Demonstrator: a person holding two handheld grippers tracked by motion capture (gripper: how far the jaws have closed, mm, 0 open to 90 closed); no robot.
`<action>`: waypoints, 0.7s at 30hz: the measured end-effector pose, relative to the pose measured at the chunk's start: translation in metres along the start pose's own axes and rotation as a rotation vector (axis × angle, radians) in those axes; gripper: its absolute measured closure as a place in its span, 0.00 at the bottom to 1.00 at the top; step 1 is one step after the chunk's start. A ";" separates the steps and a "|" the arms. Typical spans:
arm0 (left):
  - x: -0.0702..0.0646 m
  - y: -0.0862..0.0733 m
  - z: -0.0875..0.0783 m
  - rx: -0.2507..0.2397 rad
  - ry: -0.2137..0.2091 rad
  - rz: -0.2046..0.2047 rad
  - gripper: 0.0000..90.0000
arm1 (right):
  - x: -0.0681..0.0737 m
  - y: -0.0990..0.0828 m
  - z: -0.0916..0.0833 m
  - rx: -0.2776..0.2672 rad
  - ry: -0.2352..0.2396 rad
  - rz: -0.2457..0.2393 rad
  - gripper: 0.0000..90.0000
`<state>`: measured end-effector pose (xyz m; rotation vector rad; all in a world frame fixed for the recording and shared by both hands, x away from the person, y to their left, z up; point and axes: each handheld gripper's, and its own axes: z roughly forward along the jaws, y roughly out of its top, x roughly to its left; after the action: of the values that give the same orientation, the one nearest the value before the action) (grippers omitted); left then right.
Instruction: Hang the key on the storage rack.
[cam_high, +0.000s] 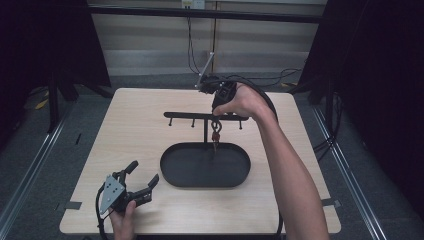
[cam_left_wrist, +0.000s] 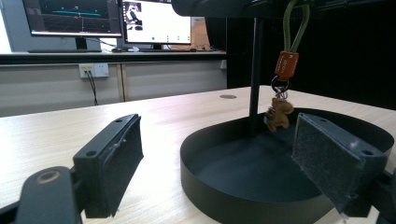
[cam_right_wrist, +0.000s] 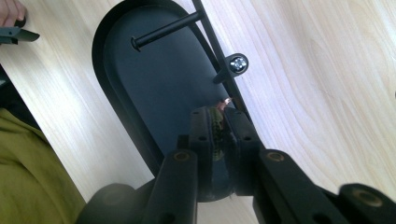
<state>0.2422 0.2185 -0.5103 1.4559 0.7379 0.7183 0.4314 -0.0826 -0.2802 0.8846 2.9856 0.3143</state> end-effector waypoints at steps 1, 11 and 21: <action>0.000 0.000 0.000 0.000 0.000 0.001 0.18 | 0.000 -0.001 0.000 -0.003 0.007 0.004 0.89; 0.000 0.000 0.000 -0.001 0.002 0.000 0.18 | -0.001 -0.008 -0.005 -0.015 0.049 0.028 0.71; 0.000 0.000 0.000 -0.002 0.002 -0.004 0.18 | 0.001 -0.025 -0.010 -0.117 0.093 0.095 0.48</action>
<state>0.2422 0.2180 -0.5104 1.4518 0.7410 0.7169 0.4162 -0.1047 -0.2749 1.0283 2.9767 0.5408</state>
